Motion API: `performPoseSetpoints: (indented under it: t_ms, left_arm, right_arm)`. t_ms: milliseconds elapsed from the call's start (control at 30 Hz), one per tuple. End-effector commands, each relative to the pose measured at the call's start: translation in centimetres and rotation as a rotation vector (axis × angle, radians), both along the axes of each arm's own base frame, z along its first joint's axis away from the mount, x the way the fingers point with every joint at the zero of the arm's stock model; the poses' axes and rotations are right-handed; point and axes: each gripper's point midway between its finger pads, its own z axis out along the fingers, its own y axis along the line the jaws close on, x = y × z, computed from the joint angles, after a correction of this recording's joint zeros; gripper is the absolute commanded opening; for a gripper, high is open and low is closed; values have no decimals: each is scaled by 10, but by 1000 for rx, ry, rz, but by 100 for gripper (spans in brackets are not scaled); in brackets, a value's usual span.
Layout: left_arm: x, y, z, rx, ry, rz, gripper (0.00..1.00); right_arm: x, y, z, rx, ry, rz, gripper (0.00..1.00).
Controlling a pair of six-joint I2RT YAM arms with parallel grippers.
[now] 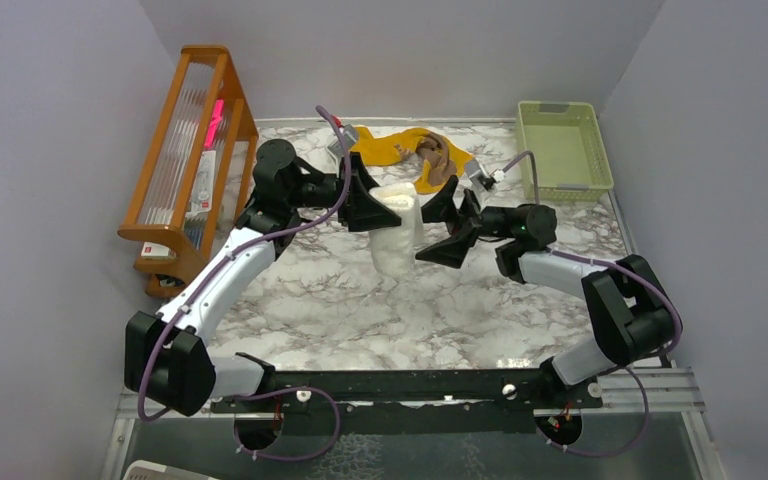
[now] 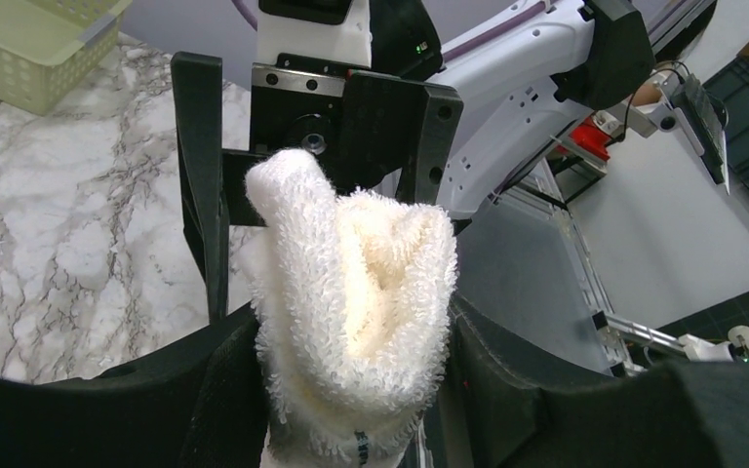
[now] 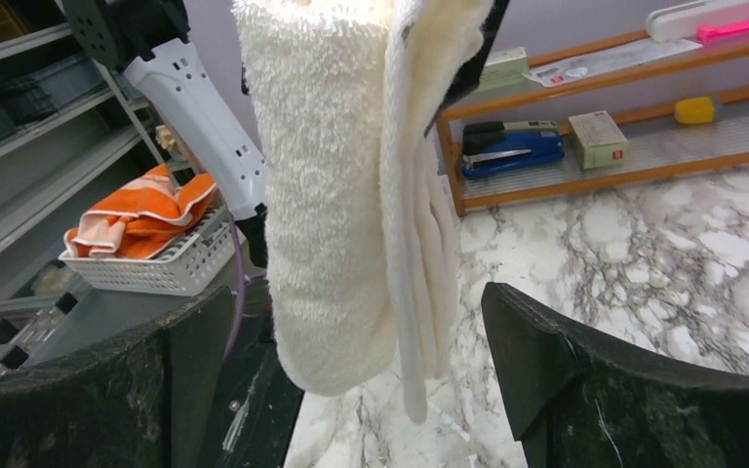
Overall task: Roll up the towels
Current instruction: Place the towel in the bin.
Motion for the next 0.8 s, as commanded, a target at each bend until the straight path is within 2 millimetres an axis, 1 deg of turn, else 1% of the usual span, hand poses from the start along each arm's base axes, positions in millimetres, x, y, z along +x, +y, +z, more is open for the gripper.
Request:
performPoseSetpoints:
  t_ms: [0,133,200,267,333,433,500,567,633,700,767]
  left_arm:
    - [-8,-4,22,-35,-91,-62,57]
    - [-8,-6,21,-35,-95,-78,57]
    - [-7,-7,19,-34,-99,-81,57]
    - [-4,-7,18,-34,-105,-72,56]
    - [5,-5,14,-31,-103,-41,55]
    - [30,0,9,-30,-101,75,57]
    - [49,3,7,-32,-96,184,57]
    - [66,7,5,-34,-97,296,57]
    - [80,12,4,-40,-101,394,57]
    - [85,16,4,-52,-108,448,57]
    - [86,17,3,-55,-115,476,57]
  right_arm:
    - [-11,16,10,21,-112,63,100]
    - [-18,35,6,-13,-116,105,100]
    - [-24,40,8,-13,-119,131,100]
    - [-29,40,11,-11,-111,148,100]
    - [-34,39,15,-13,-99,162,100]
    - [-36,40,19,-25,-70,156,100]
    - [-32,44,18,-48,-43,129,100]
    - [-23,50,18,-65,-6,76,100]
    - [-15,57,17,-91,37,42,96]
    - [-3,65,11,-121,105,9,92]
    - [6,71,9,-135,154,-13,88]
